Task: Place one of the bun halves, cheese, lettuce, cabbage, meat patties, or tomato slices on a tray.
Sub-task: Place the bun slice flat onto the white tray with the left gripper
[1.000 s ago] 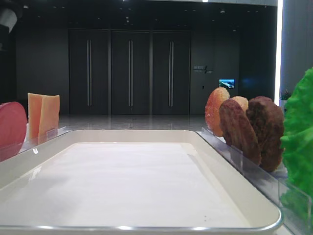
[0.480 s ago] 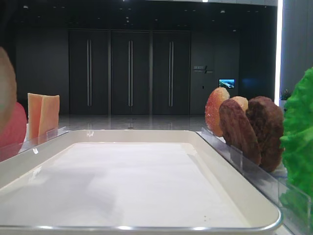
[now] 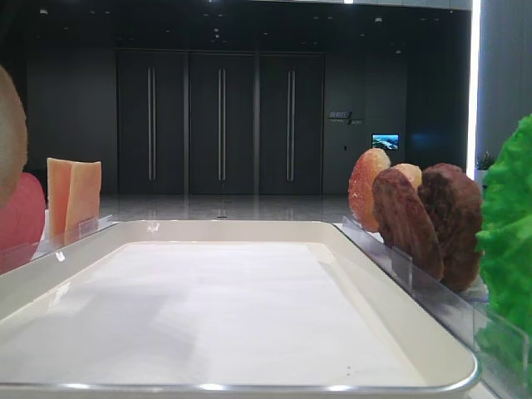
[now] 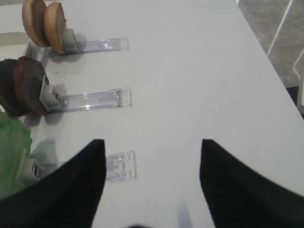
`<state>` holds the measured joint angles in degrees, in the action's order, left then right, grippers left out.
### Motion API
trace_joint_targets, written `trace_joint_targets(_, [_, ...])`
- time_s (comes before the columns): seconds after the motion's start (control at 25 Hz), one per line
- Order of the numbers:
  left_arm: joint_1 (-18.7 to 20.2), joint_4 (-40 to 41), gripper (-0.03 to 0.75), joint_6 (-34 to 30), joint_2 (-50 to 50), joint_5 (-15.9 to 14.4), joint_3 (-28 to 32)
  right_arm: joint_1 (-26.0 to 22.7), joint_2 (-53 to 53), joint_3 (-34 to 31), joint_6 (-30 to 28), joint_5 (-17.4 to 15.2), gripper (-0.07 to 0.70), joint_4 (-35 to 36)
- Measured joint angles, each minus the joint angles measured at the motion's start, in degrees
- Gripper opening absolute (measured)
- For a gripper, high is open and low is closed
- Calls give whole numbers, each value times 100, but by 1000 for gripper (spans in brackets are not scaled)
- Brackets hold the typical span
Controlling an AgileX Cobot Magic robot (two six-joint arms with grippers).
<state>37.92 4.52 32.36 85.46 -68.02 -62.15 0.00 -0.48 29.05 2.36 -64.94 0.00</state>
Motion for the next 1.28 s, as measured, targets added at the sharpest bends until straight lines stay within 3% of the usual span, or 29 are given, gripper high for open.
trace_joint_targets(0.12, [0, 0, 123, -153, -19, 23, 0, 0, 0, 0, 0, 0, 416, 0])
trace_joint_targets(0.2, [0, -12, 123, -228, -149, 190, 24, 0, 0, 0, 0, 0, 416, 0])
trace_joint_targets(0.24, [0, -47, 123, -267, -381, 453, 115, 0, 0, 0, 0, 0, 416, 0])
trace_joint_targets(0.36, [0, -77, 123, -283, -686, 677, 265, 0, 0, 0, 0, 0, 416, 0])
trace_joint_targets(0.52, [0, -314, 121, -282, -1136, 1305, 738, 0, 0, 0, 0, 0, 416, 0])
trace_joint_targets(1.0, [0, -1413, 120, -706, -1188, 3014, 1470, 0, 0, 0, 0, 0, 416, 0])
trace_joint_targets(1.28, [0, -2699, 120, -1695, -880, 3528, 1692, 0, 0, 0, 0, 0, 416, 0])
